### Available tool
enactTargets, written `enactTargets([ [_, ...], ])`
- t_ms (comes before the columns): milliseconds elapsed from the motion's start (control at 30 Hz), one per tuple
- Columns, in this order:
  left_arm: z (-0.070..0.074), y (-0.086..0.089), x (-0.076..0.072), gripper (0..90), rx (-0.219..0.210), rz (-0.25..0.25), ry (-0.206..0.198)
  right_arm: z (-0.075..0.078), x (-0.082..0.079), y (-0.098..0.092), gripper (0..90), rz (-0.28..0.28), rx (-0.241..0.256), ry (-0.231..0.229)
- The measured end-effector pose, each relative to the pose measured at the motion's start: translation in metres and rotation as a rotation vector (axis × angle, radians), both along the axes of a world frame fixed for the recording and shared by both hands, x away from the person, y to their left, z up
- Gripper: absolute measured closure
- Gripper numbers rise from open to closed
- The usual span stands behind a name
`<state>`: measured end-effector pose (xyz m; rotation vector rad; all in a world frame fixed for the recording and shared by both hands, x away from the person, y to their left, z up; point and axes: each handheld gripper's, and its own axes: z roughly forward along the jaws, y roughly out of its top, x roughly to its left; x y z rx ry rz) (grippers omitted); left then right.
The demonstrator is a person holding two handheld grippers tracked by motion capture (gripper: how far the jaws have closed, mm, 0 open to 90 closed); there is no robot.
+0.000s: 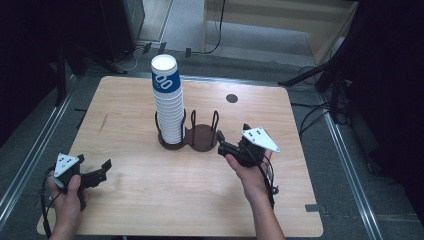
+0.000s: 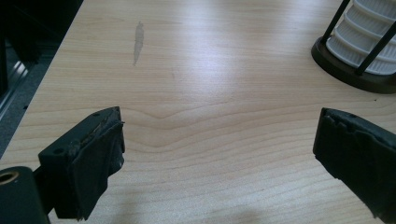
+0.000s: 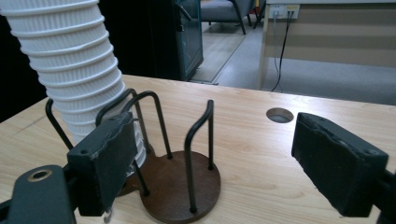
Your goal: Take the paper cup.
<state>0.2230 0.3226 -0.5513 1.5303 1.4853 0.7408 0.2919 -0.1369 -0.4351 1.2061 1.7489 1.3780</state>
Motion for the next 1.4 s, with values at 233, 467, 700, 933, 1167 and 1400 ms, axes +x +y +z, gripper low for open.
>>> enactTargets([
  [233, 0.0, 0.0, 0.0, 2.8, -0.001, 0.0, -0.002, 0.004, 0.002, 0.013, 13.9, 0.019, -0.004, 0.001],
  [467, 0.0, 0.0, 0.0, 2.8, 0.001, -0.001, -0.001, 0.009, 0.005, 0.025, 14.0, 0.038, 0.0, -0.012],
  [700, 0.0, 0.0, 0.0, 2.8, 0.003, 0.0, -0.002, 0.015, 0.008, 0.04, 13.9, 0.066, 0.006, -0.02],
  [933, 0.0, 0.0, 0.0, 2.8, 0.004, 0.004, -0.004, 0.021, 0.011, 0.056, 13.6, 0.095, 0.007, -0.023],
  [1167, 0.0, 0.0, 0.0, 2.8, 0.0, 0.007, -0.005, 0.027, 0.013, 0.068, 11.9, 0.114, 0.017, -0.039],
  [1400, 0.0, -0.001, 0.0, 2.8, 0.001, 0.009, -0.005, 0.034, 0.015, 0.082, 6.2, 0.153, 0.039, -0.052],
])
